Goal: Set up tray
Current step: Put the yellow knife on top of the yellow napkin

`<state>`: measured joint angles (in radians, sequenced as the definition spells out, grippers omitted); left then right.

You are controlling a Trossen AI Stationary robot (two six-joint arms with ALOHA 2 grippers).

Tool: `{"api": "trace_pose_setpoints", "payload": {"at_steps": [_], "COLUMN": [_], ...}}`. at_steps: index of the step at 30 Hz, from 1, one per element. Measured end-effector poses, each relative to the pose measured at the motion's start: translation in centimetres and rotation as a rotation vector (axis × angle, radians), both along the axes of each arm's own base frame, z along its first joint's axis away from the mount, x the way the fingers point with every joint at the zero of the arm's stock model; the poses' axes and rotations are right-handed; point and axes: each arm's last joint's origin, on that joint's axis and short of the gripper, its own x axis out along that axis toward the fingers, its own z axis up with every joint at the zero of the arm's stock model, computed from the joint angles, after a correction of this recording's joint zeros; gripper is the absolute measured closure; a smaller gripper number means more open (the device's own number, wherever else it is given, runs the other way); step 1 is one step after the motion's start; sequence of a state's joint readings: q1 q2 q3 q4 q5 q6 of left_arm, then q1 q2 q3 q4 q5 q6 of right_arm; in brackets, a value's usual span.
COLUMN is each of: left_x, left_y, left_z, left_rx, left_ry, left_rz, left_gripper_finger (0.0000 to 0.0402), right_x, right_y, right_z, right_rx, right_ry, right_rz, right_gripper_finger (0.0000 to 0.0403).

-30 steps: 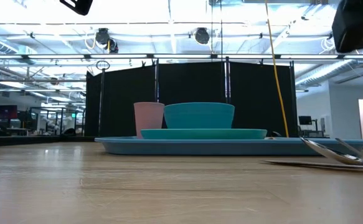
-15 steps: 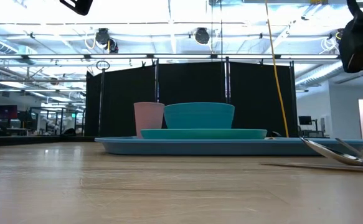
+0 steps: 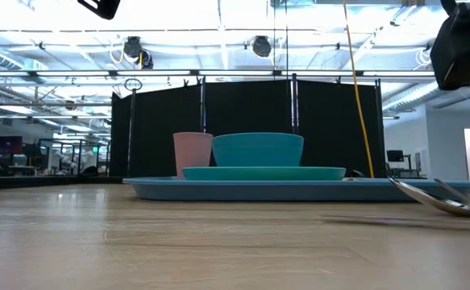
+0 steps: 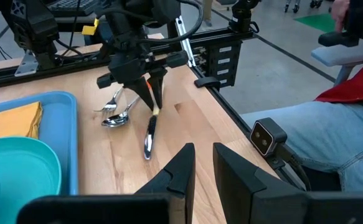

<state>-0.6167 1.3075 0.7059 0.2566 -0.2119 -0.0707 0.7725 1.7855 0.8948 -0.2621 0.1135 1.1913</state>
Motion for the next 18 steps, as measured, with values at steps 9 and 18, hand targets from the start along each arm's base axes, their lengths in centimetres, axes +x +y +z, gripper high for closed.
{"api": "trace_pose_setpoints", "payload": {"at_steps": [9, 18], "left_x": [0.00, 0.00], "left_y": [0.00, 0.00], "left_z": [0.00, 0.00], "left_rx": [-0.002, -0.002], "left_ry": [0.001, 0.000], "left_rz": [0.001, 0.001], "left_gripper_finger": [0.0339, 0.0339], "right_x": [0.07, 0.04], "right_y": [0.08, 0.09], "right_z": [-0.17, -0.21], "right_rx": [0.009, 0.002], "right_ry": [0.005, 0.001], "right_rz": [0.025, 0.041], "right_gripper_finger": [0.0379, 0.0398]}}
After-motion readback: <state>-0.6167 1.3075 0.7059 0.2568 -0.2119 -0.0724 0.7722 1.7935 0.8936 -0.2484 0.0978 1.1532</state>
